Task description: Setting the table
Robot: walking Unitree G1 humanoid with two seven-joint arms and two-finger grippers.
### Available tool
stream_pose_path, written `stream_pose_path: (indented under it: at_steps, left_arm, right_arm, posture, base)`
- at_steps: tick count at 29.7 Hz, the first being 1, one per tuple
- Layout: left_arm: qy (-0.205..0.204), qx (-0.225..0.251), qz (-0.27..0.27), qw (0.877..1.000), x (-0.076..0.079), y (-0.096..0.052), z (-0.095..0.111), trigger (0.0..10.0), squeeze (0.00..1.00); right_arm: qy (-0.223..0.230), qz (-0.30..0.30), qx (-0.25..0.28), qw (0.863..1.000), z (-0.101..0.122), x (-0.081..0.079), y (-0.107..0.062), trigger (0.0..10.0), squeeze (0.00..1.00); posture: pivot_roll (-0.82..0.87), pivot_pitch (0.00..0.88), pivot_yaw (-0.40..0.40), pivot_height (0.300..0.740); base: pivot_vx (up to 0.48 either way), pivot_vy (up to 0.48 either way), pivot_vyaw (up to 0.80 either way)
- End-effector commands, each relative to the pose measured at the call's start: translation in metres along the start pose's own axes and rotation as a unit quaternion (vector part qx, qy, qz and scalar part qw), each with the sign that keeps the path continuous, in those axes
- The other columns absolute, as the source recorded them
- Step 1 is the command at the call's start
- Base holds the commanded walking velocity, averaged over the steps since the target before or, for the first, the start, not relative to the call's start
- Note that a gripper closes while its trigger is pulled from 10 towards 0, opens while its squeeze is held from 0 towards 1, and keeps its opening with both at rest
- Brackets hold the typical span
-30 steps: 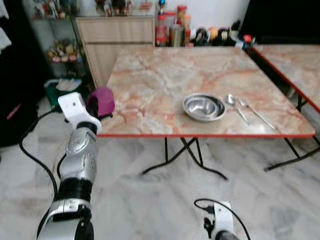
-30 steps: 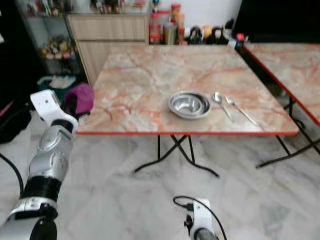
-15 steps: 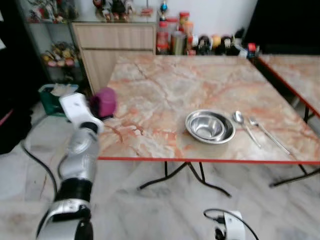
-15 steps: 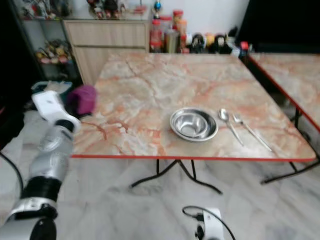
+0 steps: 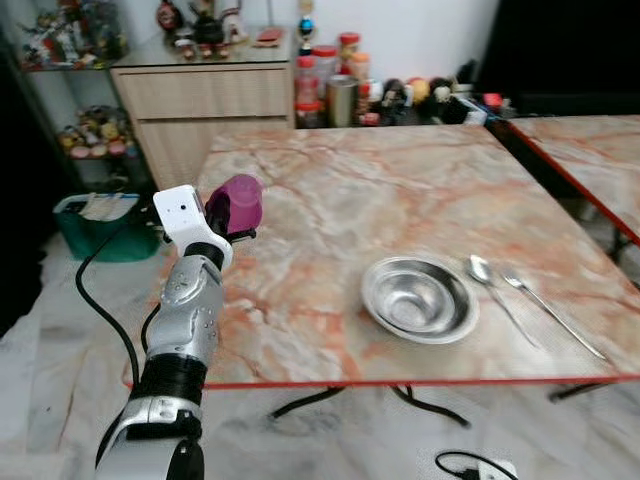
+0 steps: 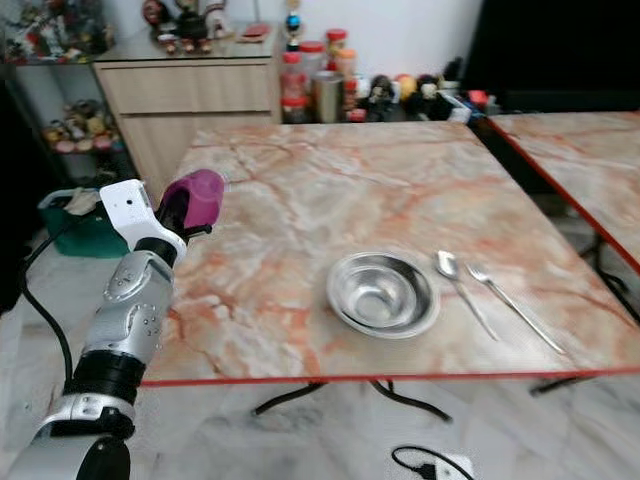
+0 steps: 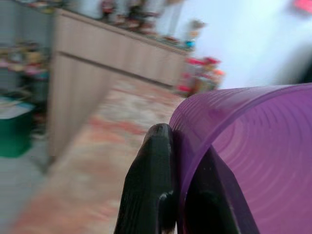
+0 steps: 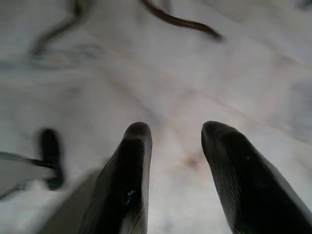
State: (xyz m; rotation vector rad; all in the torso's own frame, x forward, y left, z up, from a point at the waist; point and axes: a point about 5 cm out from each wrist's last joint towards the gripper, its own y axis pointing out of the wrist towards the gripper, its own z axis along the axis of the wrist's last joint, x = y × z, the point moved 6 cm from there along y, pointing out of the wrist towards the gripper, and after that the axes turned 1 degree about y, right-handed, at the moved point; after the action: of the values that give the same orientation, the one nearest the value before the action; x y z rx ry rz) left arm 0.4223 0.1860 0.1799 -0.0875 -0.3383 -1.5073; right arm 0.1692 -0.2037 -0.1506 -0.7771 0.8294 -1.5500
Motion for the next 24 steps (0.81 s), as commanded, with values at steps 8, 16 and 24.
stream_pose_path:
  at_steps: [8,16,24]
  left_arm:
    - [0.017,-0.022,-0.031,0.999,0.015,0.001,-0.006,10.0,0.00]
    - [0.013,-0.028,-0.039,0.999,0.019,0.003,-0.006,10.0,0.00]
    - [0.015,-0.032,-0.046,0.998,0.024,0.003,-0.008,10.0,0.00]
  right_arm:
    - [0.009,-0.009,-0.006,1.000,-0.004,0.006,-0.001,10.0,0.00]
    - [0.013,-0.008,-0.015,1.000,-0.010,0.004,-0.002,10.0,0.00]
    - [0.019,-0.009,-0.017,1.000,-0.011,0.003,-0.002,10.0,0.00]
  posture:
    - [-0.04,0.013,-0.001,0.740]
    - [-0.04,0.013,0.012,0.740]
    - [-0.04,0.014,0.013,0.740]
  base:
    - [0.000,0.000,0.00]
    - [0.000,0.000,0.00]
    - [0.000,0.000,0.00]
